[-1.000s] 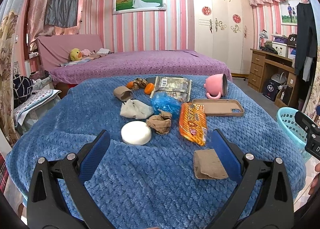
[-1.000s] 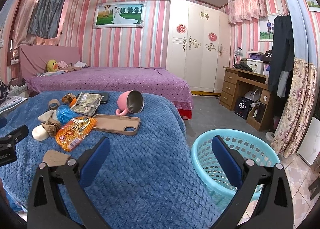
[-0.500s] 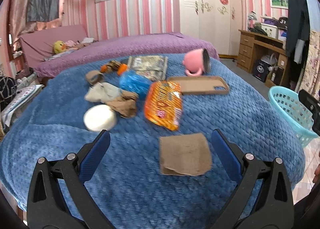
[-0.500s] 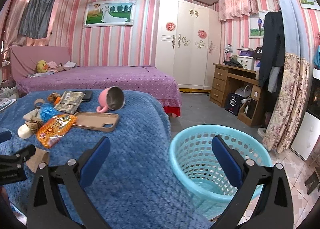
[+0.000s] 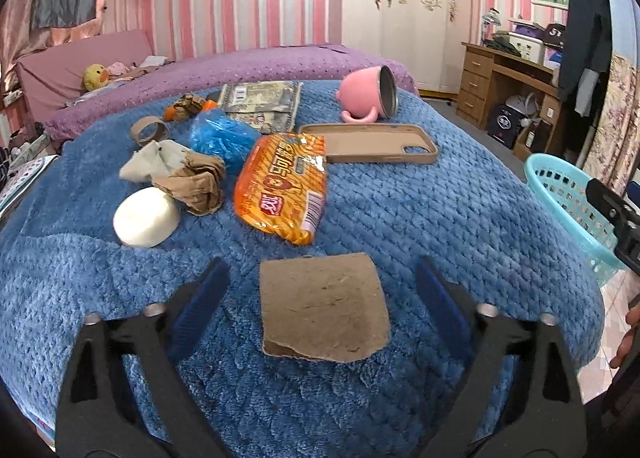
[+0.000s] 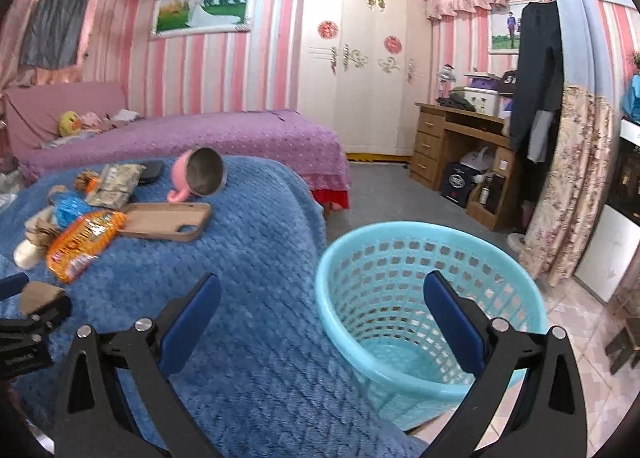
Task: Collect trash
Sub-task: 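Lower the left tool onto the brown paper tube and close it, then grasp the orange snack bag with the right tool while the left tool holds the paper tube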
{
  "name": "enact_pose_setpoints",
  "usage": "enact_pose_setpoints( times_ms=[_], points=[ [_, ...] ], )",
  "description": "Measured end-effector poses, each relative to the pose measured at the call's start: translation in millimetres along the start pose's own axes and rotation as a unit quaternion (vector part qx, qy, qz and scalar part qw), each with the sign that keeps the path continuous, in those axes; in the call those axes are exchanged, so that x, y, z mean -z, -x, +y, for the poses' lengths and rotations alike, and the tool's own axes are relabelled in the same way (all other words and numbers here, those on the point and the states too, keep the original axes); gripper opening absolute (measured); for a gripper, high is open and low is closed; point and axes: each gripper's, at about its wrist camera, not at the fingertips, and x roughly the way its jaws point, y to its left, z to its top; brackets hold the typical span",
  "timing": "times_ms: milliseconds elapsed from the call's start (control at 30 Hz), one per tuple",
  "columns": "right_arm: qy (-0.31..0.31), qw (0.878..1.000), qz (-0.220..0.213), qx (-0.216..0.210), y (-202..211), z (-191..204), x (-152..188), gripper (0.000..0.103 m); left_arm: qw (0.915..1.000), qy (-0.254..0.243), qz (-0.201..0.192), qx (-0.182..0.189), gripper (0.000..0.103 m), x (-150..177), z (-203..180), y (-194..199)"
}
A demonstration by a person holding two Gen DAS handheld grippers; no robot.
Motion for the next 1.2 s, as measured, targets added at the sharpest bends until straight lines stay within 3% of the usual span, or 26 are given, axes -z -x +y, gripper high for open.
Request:
enact_pose_setpoints(
  times_ms=[67, 133, 433, 800, 1200],
  points=[
    [-0.001, 1.0, 0.014, 0.005, -4, -1, 2, 0.099, 0.9998, 0.002, 0.014, 0.014, 0.063, 1, 2, -3],
    [-0.001, 1.0, 0.023, 0.009, -6, -1, 4, 0.099, 0.9996, 0.002, 0.022, 0.019, 0.056, 1, 3, -4],
    [0.009, 0.999, 0.034, -0.002, 0, 10, 3, 0.099, 0.9999, -0.007, -0.008, -0.005, 0.055, -12, 26, 22],
    [0.008, 0.994, 0.054, -0.094, -5, 83, -24, 0.099, 0.9947, 0.027, -0.08, -0.058, 0.055, -64, 127, 53],
    [0.105, 0.982, 0.067, -0.14, -20, 197, -20, 0.098, 0.992, 0.05, -0.043, -0.108, 0.055, -55, 179, 25]
  ],
)
